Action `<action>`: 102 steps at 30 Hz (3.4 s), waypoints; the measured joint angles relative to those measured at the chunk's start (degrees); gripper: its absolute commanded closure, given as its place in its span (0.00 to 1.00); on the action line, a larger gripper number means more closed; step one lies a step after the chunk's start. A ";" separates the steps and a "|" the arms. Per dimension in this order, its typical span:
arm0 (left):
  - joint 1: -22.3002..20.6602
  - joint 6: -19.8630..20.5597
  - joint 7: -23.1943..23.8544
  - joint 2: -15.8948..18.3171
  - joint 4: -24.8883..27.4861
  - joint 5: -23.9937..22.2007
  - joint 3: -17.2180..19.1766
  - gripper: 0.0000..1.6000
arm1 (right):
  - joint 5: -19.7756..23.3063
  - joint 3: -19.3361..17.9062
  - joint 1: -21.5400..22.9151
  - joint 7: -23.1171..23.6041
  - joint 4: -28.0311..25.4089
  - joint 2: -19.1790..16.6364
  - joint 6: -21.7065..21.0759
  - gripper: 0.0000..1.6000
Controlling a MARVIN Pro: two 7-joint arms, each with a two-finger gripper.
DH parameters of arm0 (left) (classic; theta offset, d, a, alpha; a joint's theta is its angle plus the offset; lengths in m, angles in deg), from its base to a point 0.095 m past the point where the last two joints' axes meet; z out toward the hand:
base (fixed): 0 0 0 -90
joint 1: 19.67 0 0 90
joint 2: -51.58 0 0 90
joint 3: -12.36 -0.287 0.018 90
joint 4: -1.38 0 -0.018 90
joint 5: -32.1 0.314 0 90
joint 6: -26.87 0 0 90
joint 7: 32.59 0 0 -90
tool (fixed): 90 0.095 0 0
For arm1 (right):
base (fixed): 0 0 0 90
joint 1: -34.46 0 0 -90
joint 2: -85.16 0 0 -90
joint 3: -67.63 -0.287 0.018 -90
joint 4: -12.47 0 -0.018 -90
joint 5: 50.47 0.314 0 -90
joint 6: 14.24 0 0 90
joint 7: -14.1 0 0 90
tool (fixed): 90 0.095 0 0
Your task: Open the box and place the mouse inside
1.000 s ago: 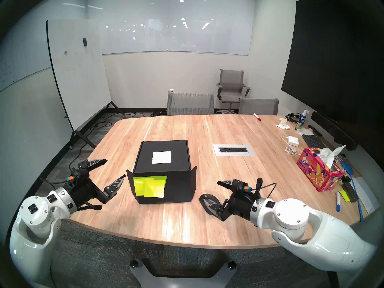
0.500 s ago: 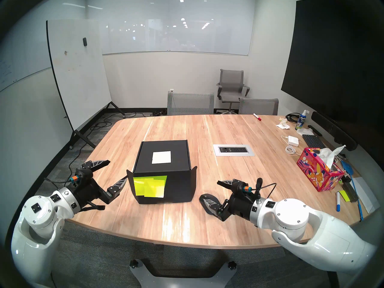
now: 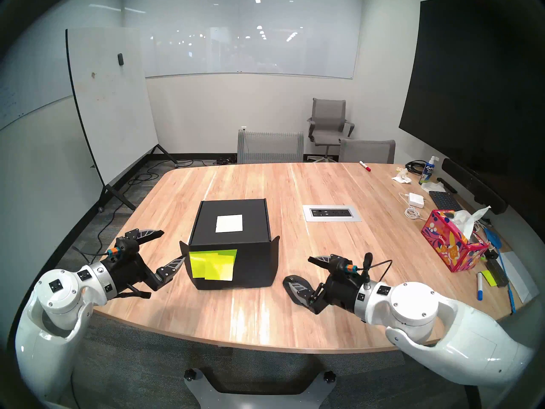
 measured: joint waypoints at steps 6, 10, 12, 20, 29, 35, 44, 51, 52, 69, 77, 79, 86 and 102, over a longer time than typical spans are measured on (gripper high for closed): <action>-2.66 0.69 0.49 0.83 -2.05 0.13 -2.28 0.00 | 0.00 0.00 0.01 0.00 0.00 0.00 0.00 0.00; -5.18 2.48 0.61 1.48 -4.05 0.15 -4.38 0.00 | 0.01 0.00 0.01 0.00 0.00 0.00 0.00 0.00; -6.49 3.23 0.62 1.83 -5.17 0.04 -5.37 0.00 | 0.01 0.00 0.01 0.00 -0.01 0.00 0.00 0.00; -11.07 5.03 -0.04 2.69 -9.21 -0.74 -8.35 0.00 | 0.02 0.01 0.02 0.00 -0.01 0.00 0.00 0.00; -14.92 5.85 1.69 3.46 -12.05 -2.13 -9.14 0.00 | 0.02 0.01 0.02 0.00 -0.01 0.00 0.00 0.00; -15.50 5.11 5.14 4.79 -12.20 -3.81 -7.01 0.00 | 0.02 0.01 0.02 0.00 -0.01 0.00 0.00 0.00; -15.69 3.39 10.40 7.02 -15.11 -5.48 -4.59 0.00 | 0.02 0.01 0.02 0.00 -0.01 0.00 0.00 0.00; -17.14 2.22 13.96 8.50 -19.63 -5.89 -4.98 0.00 | 0.02 0.01 0.02 0.00 -0.01 0.00 0.01 0.00; -17.55 2.15 14.53 8.69 -20.37 -6.00 -5.29 0.00 | 0.02 0.01 0.02 0.00 -0.01 0.00 0.01 0.00; -25.83 3.99 21.60 10.98 -29.12 -7.18 -11.52 0.00 | 0.02 0.01 0.03 0.00 -0.02 -0.01 0.01 0.00; -29.60 4.76 25.97 12.60 -33.15 -7.21 -14.03 0.00 | 0.02 0.01 0.03 0.00 -0.02 -0.01 0.01 0.00; -30.77 4.86 27.16 13.05 -34.36 -7.20 -14.87 0.00 | 0.02 0.01 0.03 0.00 -0.02 -0.01 0.01 0.00; -32.92 4.27 28.92 13.73 -36.77 -6.63 -17.14 0.00 | 0.02 0.01 0.04 0.00 -0.02 -0.01 0.01 0.00; -35.11 3.34 28.89 13.08 -38.64 -4.62 -20.27 0.00 | 0.02 0.01 0.04 0.00 -0.02 -0.01 0.01 0.00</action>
